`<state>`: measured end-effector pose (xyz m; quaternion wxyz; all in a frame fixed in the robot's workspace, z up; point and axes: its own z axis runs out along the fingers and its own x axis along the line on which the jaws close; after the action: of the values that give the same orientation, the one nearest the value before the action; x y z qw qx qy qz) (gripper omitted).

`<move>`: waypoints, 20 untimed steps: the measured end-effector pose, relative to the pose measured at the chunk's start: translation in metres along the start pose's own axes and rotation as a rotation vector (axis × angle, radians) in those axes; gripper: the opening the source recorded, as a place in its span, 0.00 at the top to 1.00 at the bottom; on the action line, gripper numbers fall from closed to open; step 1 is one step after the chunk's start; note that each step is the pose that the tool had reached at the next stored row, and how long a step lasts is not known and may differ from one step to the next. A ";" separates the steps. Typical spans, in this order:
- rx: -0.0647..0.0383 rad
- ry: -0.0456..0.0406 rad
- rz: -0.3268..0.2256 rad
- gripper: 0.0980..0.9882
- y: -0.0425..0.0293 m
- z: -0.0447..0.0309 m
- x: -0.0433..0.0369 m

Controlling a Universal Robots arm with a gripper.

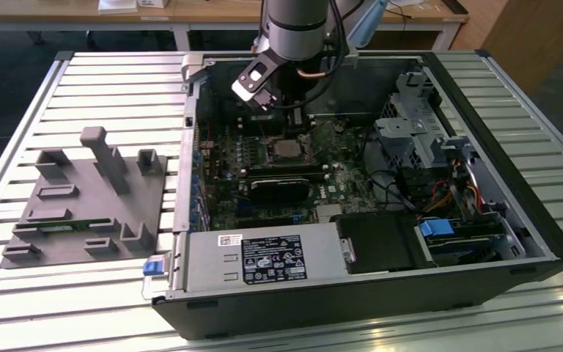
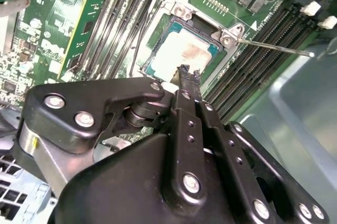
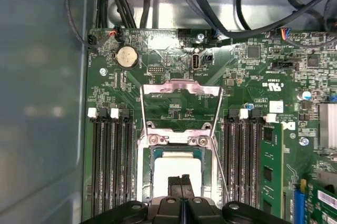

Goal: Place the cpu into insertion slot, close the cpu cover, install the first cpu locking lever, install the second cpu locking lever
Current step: 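Close the cpu cover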

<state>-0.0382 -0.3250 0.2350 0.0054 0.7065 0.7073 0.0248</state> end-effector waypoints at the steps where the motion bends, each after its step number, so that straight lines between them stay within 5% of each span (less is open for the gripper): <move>1: 0.000 0.0001 0.000 0.98 0.0001 -0.0019 0.0001; 13: 0.000 0.0000 0.000 0.98 0.0013 -0.0293 0.0008; 20: 0.000 0.0003 0.001 0.98 0.0013 -0.0299 -0.0046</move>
<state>-0.0382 -0.3304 0.2647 0.0053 0.7068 0.7070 0.0249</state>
